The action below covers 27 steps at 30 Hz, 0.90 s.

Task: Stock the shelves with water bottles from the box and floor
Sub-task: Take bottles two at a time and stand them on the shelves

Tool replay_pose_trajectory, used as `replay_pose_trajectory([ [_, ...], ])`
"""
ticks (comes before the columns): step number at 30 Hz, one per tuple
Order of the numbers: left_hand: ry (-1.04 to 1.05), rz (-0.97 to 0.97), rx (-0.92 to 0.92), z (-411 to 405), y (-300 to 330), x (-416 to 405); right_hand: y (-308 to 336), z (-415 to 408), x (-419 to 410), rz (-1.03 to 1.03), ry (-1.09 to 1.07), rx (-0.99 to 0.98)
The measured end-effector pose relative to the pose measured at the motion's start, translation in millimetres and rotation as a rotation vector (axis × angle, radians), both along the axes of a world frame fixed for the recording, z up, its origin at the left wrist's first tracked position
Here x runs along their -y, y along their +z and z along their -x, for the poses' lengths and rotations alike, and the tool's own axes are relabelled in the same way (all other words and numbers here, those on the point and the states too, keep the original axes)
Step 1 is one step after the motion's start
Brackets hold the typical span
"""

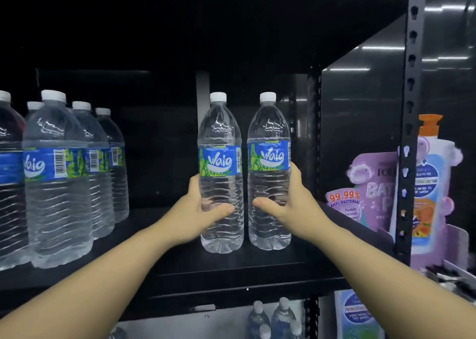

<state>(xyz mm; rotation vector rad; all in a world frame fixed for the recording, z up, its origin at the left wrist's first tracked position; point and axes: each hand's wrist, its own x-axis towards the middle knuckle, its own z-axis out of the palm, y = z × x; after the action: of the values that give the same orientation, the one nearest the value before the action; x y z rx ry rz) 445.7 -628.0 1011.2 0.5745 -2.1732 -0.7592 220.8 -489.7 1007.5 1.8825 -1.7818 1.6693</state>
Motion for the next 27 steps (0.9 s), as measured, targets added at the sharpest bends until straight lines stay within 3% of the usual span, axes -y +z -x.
replay_pose_trajectory([
  [13, -0.010, -0.004, 0.077, 49, 12, 26, 13, 44, 35, -0.158, -0.040, -0.010],
  [27, 0.042, -0.042, 0.178, 106, 23, 124, 28, 97, 113, -0.281, -0.111, 0.063],
])
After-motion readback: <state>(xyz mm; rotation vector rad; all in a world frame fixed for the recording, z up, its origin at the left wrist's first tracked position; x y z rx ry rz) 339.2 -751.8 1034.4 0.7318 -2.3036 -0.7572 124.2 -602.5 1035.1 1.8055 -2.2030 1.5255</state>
